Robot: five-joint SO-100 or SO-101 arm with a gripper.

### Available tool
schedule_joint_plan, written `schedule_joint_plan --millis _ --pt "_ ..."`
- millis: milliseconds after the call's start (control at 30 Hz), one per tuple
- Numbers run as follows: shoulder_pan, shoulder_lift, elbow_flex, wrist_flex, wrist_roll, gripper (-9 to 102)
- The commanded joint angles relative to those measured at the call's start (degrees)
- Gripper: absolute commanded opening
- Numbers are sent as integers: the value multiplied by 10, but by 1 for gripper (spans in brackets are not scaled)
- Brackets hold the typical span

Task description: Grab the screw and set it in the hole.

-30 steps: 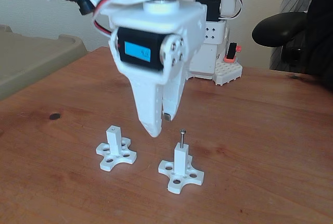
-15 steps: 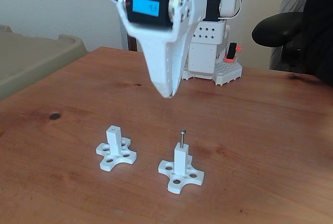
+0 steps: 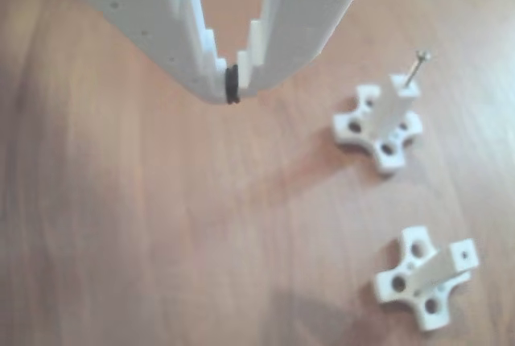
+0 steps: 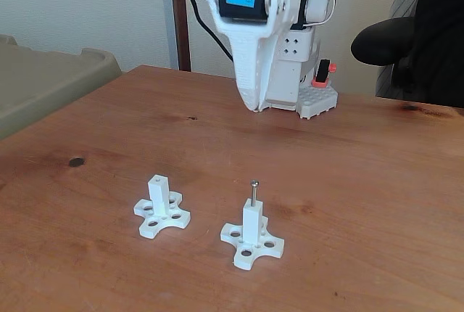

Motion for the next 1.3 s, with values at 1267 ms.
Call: schedule_joint_plan --millis 1267 --pt "76 584 330 25 -17 -4"
